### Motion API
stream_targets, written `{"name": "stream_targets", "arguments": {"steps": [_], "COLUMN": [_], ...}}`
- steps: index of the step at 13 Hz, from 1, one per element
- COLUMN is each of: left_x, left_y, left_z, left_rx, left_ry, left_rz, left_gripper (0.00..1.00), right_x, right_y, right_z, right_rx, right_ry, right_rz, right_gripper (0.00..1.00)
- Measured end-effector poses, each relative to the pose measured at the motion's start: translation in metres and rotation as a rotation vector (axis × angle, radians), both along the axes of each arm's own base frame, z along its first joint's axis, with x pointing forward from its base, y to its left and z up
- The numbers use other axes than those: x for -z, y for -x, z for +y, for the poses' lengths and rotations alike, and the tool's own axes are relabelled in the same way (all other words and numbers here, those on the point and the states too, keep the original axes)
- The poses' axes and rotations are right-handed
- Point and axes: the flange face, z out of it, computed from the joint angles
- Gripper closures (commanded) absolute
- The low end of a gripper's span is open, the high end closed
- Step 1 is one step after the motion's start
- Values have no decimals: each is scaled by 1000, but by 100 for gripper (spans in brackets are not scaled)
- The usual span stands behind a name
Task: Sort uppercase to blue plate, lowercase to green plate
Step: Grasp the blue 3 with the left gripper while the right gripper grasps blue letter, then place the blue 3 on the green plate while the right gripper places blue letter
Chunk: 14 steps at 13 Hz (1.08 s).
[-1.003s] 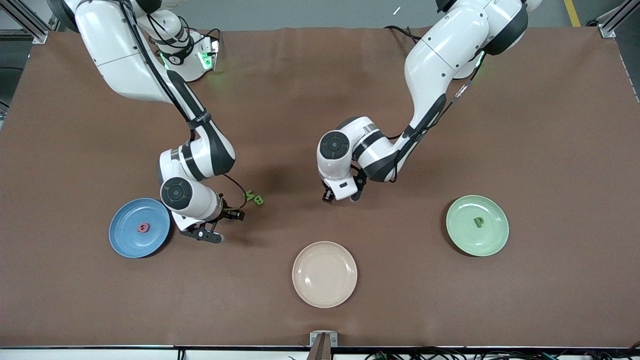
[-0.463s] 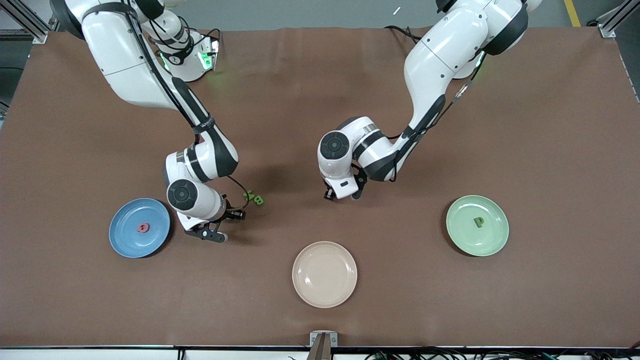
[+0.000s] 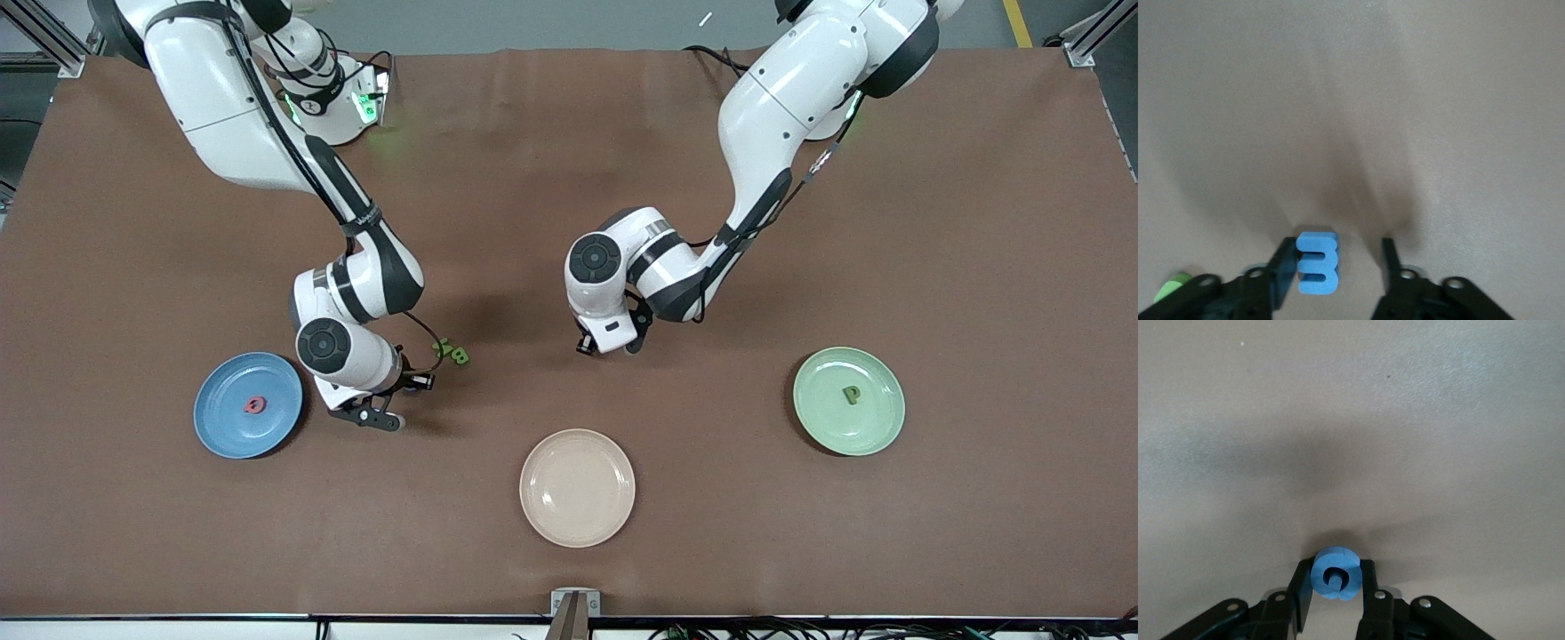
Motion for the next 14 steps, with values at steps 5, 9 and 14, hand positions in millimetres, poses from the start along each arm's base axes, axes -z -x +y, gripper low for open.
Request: {"name": "stream_targets", "arguments": {"steps": [5, 9, 14], "left_x": [-4, -56, -128], "left_y": [-5, -61, -109], "left_z": [3, 70, 183], "left_rx": [-5, 56, 272], "left_ry": [1, -72, -149], "left_rz": [-10, -47, -1], "left_gripper": [98, 100, 99], "right_x": [-31, -49, -49], "right_y": [-41, -63, -65], "right_z": [-77, -161, -217], "right_rx": [-91, -195, -292], "right_ry": [5, -15, 1], "right_rz": [-11, -28, -26], "right_gripper": [83, 82, 67]}}
